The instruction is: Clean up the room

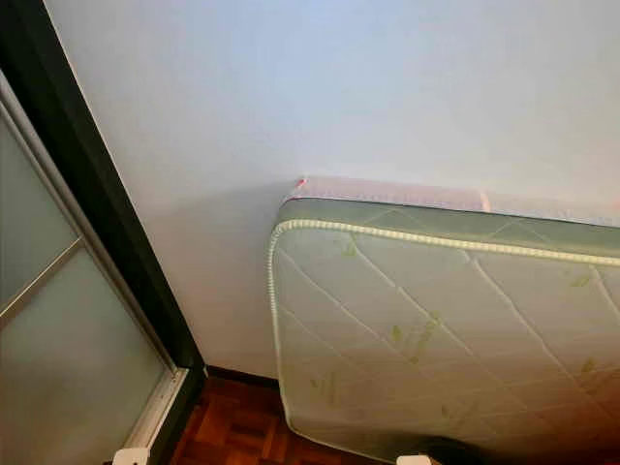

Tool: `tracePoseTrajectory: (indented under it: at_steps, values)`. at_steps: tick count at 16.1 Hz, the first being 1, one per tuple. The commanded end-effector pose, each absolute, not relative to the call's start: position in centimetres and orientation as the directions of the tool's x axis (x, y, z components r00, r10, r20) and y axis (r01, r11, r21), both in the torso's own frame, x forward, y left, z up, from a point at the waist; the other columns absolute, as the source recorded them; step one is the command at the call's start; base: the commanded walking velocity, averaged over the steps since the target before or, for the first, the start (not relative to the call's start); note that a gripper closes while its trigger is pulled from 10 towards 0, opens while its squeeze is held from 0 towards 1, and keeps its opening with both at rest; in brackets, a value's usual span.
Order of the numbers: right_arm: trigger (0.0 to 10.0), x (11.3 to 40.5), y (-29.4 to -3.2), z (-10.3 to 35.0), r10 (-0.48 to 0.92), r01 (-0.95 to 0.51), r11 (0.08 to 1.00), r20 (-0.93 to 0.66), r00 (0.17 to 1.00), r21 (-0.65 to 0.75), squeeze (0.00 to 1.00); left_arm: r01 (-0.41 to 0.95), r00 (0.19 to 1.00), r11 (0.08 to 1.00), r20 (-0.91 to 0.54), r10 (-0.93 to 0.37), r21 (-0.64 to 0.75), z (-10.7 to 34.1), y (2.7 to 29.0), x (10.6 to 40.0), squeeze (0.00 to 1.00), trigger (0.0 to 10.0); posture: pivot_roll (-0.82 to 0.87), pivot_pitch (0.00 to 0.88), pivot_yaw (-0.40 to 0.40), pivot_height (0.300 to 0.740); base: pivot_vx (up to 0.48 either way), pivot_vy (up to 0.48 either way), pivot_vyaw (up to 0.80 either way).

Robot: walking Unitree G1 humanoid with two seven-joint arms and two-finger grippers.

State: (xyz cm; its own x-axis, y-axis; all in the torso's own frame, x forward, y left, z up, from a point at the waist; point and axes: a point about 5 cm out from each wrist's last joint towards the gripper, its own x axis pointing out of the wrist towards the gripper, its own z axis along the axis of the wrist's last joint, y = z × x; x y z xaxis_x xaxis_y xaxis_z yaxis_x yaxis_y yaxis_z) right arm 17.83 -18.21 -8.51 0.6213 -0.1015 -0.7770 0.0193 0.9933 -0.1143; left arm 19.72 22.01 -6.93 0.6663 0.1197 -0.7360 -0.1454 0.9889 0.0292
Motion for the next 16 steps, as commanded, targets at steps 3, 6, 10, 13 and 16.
tracePoseTrajectory:
  at_steps: [3, 6, 10, 13, 16]
  values:
    - [10.0, 21.68, -20.77, -6.37, -0.013, 0.084, 0.995, -0.794, 0.608, 0.048, 0.0, -0.078, 0.562, 0.997, -0.825, 0.066, 0.027, -7.84, 22.67, 18.03, 0.0, 10.0, 0.06, 0.0, -0.063, 0.74, 0.0, 0.0, 0.0]
    - [10.0, 21.79, -20.72, -6.3, -0.009, 0.083, 0.995, -0.79, 0.613, 0.053, 0.0, -0.079, 0.564, 0.996, -0.823, 0.07, 0.03, -7.77, 22.79, 18.13, 0.0, 10.0, 0.06, 0.0, -0.056, 0.74, 0.0, 0.0, 0.0]
    - [10.0, 21.79, -20.72, -6.3, -0.009, 0.083, 0.995, -0.79, 0.613, 0.053, 0.0, -0.079, 0.564, 0.996, -0.823, 0.07, 0.03, -7.77, 22.79, 18.13, 0.0, 10.0, 0.06, 0.0, -0.056, 0.74, 0.0, 0.0, 0.0]
    - [10.0, 21.79, -20.72, -6.3, -0.009, 0.083, 0.995, -0.79, 0.613, 0.053, 0.0, -0.079, 0.564, 0.996, -0.823, 0.07, 0.03, -7.77, 22.79, 18.13, 0.0, 10.0, 0.06, 0.0, -0.056, 0.74, 0.0, 0.0, 0.0]
    - [10.0, 21.79, -20.72, -6.3, -0.009, 0.083, 0.995, -0.79, 0.613, 0.053, 0.0, -0.079, 0.564, 0.996, -0.823, 0.07, 0.03, -7.77, 22.79, 18.13, 0.0, 10.0, 0.06, 0.0, -0.056, 0.74, 0.0, 0.0, 0.0]
